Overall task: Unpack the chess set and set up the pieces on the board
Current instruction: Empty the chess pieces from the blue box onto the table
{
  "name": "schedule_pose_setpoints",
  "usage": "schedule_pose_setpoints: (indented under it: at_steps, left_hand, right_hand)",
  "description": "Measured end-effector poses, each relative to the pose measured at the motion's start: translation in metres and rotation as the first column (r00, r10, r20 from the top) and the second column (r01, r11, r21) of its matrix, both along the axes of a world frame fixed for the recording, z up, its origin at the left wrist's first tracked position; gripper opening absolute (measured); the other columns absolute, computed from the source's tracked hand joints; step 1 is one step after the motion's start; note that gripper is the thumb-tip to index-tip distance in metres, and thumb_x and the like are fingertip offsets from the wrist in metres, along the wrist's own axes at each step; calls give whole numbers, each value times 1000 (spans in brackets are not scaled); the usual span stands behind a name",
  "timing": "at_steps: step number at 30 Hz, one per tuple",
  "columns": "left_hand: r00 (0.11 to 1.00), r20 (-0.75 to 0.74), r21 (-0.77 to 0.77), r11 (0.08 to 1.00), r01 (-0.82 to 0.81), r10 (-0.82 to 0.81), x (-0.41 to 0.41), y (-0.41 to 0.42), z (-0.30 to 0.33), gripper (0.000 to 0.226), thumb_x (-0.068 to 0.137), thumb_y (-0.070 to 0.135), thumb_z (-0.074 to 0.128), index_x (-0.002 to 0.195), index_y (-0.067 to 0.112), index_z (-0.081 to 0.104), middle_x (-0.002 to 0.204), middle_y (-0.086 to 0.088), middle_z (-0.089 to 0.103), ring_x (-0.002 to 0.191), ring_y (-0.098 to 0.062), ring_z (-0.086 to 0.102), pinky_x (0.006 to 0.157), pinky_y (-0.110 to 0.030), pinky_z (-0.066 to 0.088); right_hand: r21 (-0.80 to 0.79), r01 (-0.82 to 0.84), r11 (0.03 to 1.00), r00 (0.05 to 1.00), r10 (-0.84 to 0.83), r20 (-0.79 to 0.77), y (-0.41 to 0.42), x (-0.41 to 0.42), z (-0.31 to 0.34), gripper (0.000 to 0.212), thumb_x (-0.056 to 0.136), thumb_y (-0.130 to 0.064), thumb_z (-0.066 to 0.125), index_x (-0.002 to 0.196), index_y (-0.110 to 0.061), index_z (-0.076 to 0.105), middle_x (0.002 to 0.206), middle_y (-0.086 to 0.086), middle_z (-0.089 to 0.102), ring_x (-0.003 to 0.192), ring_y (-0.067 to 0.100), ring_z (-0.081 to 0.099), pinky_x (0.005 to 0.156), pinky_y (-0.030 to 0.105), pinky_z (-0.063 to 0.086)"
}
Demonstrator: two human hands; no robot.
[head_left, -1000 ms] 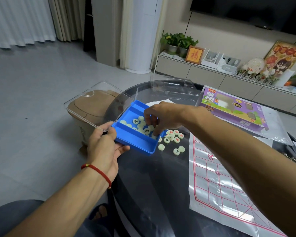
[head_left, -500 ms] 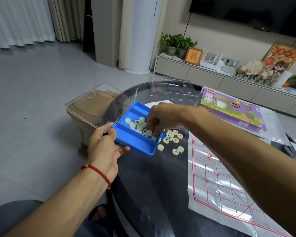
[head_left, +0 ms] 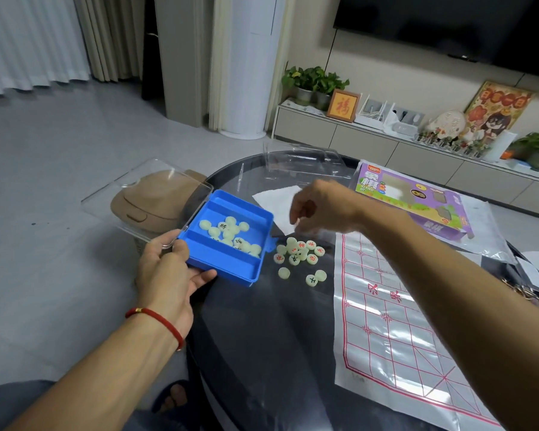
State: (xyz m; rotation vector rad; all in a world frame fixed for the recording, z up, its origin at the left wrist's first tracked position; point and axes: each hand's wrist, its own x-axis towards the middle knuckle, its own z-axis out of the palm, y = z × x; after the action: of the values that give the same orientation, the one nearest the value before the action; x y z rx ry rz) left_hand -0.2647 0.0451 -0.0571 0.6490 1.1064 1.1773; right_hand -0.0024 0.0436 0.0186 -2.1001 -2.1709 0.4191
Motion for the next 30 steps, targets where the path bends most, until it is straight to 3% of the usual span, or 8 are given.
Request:
schedule_pose_setpoints:
  at_steps: [4,9,12,18,26,30]
  left_hand:
    - [1000,19,-8,1000,3,-3,1,0,1,24,105,15,47,127,17,55,114,-12,70,91,-29,72,59,-33,56]
    - [1000,17,9,1000,0,0,3,-4,4,25,105,14,48,129,15,55,114,-12,69,93,-29,72,62,-33,57]
    - [1000,25,12,1000,6,-6,4,-5,6,26,105,13,47,130,15,53,113,-12,68,93,-28,71,62,-34,56]
    - [1000,17,20,1000,15,-15,3,-6,5,26,105,14,47,131,14,54,115,-13,69,93,-28,72,61,-33,57]
    - [1000,23,4,1000,-2,2,4,-5,7,24,105,14,49,128,15,55,112,-12,69,92,-28,72,63,-35,59]
    - [1000,22,0,1000,-4,4,2,-5,6,24,105,14,49,128,15,56,110,-10,70,90,-27,73,63,-35,59]
  right_hand:
    - [-168,80,982,996,-74,45,-26,24,-28,13,87,-22,78,97,-25,71,91,-8,70,80,10,70,70,21,56]
    - [-123,124,985,992,-126,-9,-39,24,-44,20,88,-21,78,93,-30,61,88,-15,59,83,8,60,70,17,48]
    - [-111,137,984,986,-147,-79,-37,19,-50,20,87,-20,79,90,-30,61,91,-10,64,86,12,64,70,19,51]
    - [-50,174,983,982,-178,-68,-35,18,-55,27,82,-28,83,90,-29,57,98,-3,66,88,15,64,72,23,57]
    - [52,105,993,994,-105,-7,-28,6,-54,32,88,-21,78,117,-20,64,113,0,70,92,13,65,73,17,53]
    - [43,86,995,996,-86,10,-20,2,-55,33,92,-20,74,124,-23,65,115,2,72,97,16,69,85,30,60]
